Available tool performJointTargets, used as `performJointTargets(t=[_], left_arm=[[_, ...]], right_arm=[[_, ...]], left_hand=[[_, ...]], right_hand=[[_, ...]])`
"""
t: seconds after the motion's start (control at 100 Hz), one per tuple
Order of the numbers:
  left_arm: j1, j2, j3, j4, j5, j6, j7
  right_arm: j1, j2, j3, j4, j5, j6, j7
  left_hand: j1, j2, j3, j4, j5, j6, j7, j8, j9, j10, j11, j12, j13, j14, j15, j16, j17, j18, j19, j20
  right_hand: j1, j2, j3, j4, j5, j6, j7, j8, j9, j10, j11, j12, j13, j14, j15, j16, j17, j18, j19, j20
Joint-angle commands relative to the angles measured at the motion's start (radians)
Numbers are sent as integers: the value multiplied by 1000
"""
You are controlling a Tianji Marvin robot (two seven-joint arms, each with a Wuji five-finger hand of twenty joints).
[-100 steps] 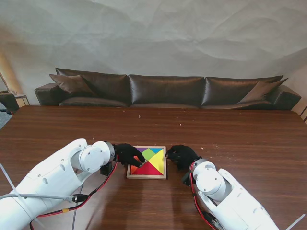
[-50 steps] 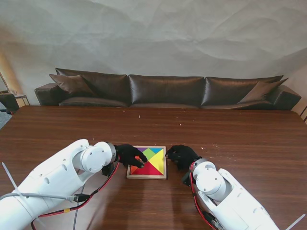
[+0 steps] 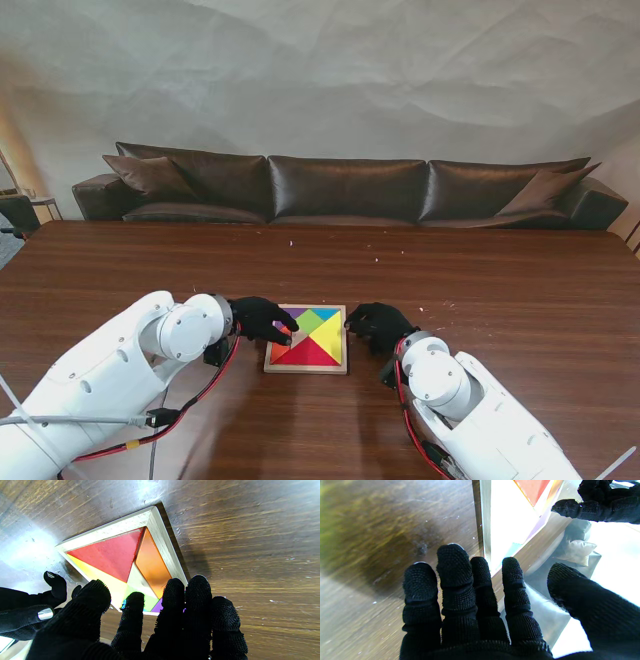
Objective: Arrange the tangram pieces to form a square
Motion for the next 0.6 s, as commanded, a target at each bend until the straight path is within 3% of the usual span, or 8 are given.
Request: performJointTargets(t=[0.0,0.16,0.38,0.59], left_arm=[[9,3,-9,-10,5,2,-16],[35,1,-40,-25,20,2,6],[93,-6,-118,-68,30,-3,51],[180,-17,-217,-130,7,6,107]], right_arm=[[-3,-3,-4,-2,0,-1,17],[-3,-3,-3,-2,0,-3,17],[-15,0,5,-26,-13,-13,9],[-44,0,28,-73,-30,-23,-19]], left_hand=[[8,37,-22,28,-16,-11,-1,-7,-18,6,7,14,-6,10,34,2,-17,-28,7,5],[3,34,-15,28,-9,3,4,-4,-21,15,-27,-12,-12,16,17,-6,-21,-26,2,2],[-1,24,-15,27,16,14,12,22,-16,19,-283,-331,-97,53,-296,-166,-116,2,-114,-112],[3,10,-21,27,28,18,12,39,-24,11,-432,-523,-159,64,-524,-293,-173,30,-275,-191]], right_hand=[[-8,14,-24,21,-19,5,10,-5,-28,20,15,-13,-24,6,15,-5,-144,11,35,29],[-8,12,-23,21,-21,4,10,-6,-29,18,16,-13,-24,7,15,-5,-144,11,35,29],[-6,0,-21,20,-37,-3,3,-8,-34,18,14,-14,-29,6,12,-6,-145,12,35,29],[-11,-40,-21,13,-64,-19,-1,-8,-45,18,11,-14,-45,10,7,-6,-156,16,27,28]])
